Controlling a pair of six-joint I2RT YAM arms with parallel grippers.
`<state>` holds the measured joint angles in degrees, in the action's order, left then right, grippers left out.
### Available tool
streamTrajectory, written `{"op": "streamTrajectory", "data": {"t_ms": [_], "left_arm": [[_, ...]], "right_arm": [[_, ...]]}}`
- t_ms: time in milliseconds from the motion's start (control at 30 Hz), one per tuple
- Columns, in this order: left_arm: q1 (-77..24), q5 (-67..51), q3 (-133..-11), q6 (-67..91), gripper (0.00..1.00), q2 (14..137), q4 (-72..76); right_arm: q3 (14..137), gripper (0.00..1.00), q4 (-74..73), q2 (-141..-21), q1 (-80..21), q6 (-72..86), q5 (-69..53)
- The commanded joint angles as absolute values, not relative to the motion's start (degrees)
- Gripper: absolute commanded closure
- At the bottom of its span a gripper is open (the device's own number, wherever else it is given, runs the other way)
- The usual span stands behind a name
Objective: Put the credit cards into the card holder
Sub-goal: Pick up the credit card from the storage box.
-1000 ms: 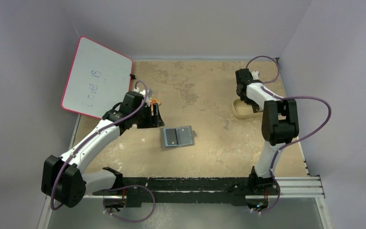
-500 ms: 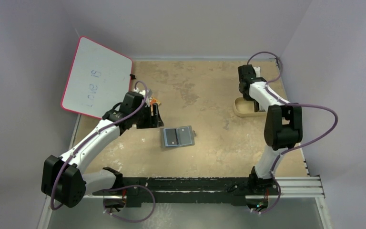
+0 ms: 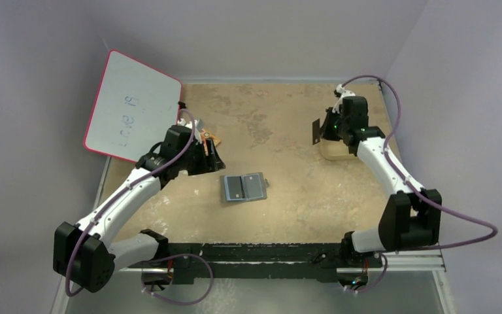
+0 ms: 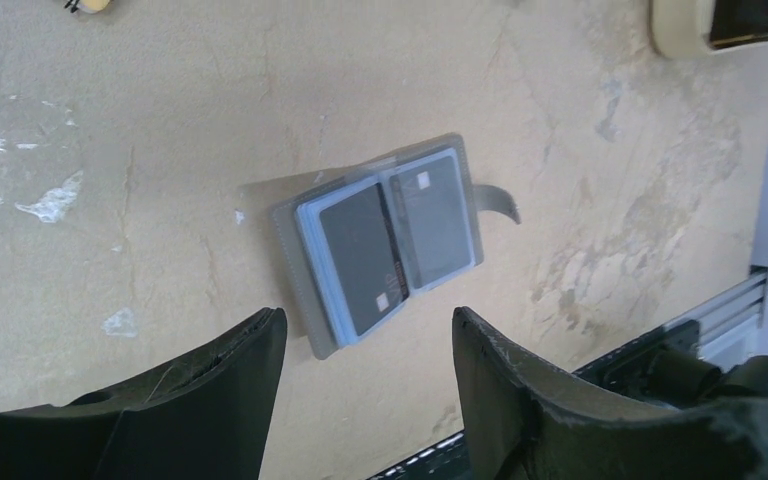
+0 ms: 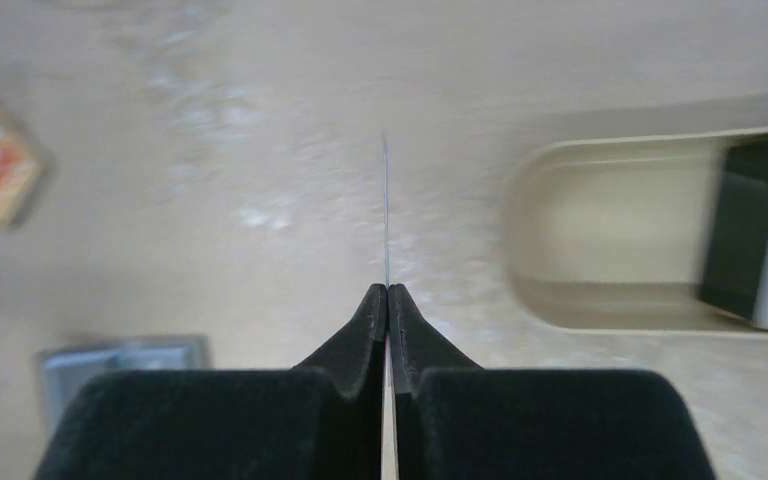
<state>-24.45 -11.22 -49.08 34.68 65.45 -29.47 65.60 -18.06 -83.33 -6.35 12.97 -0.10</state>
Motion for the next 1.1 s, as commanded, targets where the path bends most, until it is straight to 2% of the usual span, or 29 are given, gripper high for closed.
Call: {"op": "streamTrajectory", "data": {"t_ms": [0,233,500,833,1067], "left_arm": [[-24.56,-13.64,-48.82,41.91,0.40,62.25,-23.58],[-24.51,-20.65,-46.89,53.51,0.41,59.19,-12.31],[-24.53,-24.99,-41.64,63.57,0.46,57.14,5.12],[-24.59,-29.64,-38.93,69.18,0.46,58.17,18.98],[-25.19,-31.55,-37.77,70.38,0.55,60.15,23.69]], "right_arm": [[57.91,1.00,-3.54,-76.58,-8.09,21.75,-25.02],[43.63,1.00,19.89,-70.10,-14.74,38.38,-37.67],[32.28,1.00,50.54,-69.22,-23.94,57.85,-39.53],[29.97,1.00,65.73,-72.61,-26.39,68.16,-40.34],[30.30,1.00,69.91,-75.12,-27.20,70.42,-40.68]]}}
